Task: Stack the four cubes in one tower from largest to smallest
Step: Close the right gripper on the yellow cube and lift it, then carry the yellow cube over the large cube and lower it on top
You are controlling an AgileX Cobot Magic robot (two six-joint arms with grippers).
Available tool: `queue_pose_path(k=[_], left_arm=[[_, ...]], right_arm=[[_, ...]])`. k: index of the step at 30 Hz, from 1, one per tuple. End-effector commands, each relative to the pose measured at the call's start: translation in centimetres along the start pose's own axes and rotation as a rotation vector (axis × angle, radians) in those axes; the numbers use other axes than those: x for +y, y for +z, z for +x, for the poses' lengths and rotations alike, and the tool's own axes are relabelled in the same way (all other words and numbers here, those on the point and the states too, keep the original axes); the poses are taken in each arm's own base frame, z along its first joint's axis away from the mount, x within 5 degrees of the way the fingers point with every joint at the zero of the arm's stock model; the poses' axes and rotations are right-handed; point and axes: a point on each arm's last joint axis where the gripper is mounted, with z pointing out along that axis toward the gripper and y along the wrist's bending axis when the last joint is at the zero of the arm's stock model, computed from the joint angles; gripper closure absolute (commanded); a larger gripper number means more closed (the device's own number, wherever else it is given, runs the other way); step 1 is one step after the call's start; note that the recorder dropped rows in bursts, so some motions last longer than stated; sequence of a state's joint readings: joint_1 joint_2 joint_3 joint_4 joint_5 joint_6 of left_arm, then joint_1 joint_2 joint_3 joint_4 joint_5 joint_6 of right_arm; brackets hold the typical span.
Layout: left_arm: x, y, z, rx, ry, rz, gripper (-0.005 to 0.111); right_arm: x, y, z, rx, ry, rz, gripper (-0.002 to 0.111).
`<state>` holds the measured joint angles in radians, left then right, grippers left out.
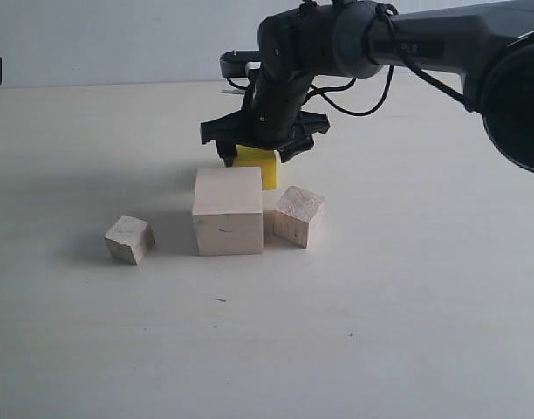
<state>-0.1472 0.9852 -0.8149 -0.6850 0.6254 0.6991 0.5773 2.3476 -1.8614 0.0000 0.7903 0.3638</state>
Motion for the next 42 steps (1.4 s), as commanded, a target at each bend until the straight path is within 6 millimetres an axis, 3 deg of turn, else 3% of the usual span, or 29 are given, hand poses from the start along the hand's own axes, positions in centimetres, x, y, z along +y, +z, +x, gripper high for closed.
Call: queue_pose_path(k=[1,7,10,21,27,34,38,42], left_arm=[[0.0,-0.2,-0.1,-0.015,-0.006,-0.004,0.107],[0.0,-0.2,-0.1,-0.014,-0.004,-0.004,0.107],[0.0,-0.2,-0.1,-0.014,-0.004,-0.004,0.107],[0.0,-0.2,-0.1,-0.018,-0.012,0.000,0.107],[-0.1,-0.2,-0.1,-0.020,-0.016,0.002,0.107],[-0.1,-0.2,-0.1,-0.020,-0.016,0.002,0.107],[-0.1,-0.2,-0.1,-0.020,-0.019,0.002,0.107],[-0.1,-0.2,-0.2,-0.025,-0.029,0.008,0.107]], right_arm=[[-0.1,-0.2,-0.4,-0.021,0.010,-0.007,0.046],[0.1,-1.2,-0.7,-0.040,0.006,-0.014,0.088],[0.2,-2.8,-1.2,-0.070,-0.005,-0.019,0.109],[0.0,-11.6,-1.6,-0.100,0.016,0.027,0.108],[3.0,-16.4,-0.9,-0.206,-0.053,-0.037,0.108],[6.7,-19.8,2.7,-0.320,-0.124,-0.060,0.108],[7.0,-21.4,4.6,-0.325,-0.092,-0.046,0.108],[6.5,-23.0,6.1,-0.222,-0.037,-0.040,0.108]])
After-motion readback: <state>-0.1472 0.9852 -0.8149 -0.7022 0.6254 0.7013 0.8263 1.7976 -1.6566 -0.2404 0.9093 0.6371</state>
